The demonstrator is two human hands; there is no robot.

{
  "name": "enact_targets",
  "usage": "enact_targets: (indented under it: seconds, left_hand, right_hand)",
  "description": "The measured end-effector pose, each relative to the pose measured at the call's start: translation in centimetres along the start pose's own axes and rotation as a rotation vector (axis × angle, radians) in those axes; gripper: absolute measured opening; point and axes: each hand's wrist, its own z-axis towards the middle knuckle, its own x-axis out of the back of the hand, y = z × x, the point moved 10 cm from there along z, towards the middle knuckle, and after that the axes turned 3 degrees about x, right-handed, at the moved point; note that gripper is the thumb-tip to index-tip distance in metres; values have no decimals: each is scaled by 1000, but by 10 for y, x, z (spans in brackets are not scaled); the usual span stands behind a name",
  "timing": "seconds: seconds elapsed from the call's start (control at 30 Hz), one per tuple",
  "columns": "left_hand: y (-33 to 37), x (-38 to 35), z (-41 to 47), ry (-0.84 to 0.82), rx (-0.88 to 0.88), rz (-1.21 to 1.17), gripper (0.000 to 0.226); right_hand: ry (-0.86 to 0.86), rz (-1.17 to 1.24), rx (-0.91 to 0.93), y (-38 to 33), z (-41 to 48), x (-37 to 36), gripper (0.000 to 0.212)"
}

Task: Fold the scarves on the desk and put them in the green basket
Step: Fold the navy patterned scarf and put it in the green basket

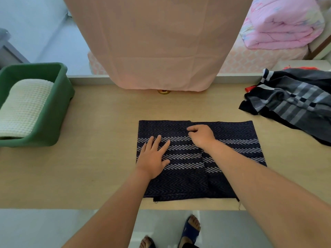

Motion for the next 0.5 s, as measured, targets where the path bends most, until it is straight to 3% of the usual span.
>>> enact_targets:
  seconds: [0.13, 0.23, 0.3, 0.4, 0.5]
  left_hand:
    - [-1, -9, 1, -50, -22, -4, 67]
    - [-8, 1, -4, 88, 14, -109, 54]
    - [-26, 9, -11, 211, 145, -189, 49]
    - [-51, 13, -29, 309, 334, -143, 52]
    - [-68, 12, -49, 332, 493, -92, 51]
  right_hand:
    - [198, 23, 21, 7, 3, 20, 32]
    - [162, -323, 120, 3, -5, 10, 47]
    - [199, -524, 245, -5, -20, 3, 57]
    - [239, -604, 459, -18, -58, -16, 51]
    - [108, -632, 476, 1, -90, -53, 53]
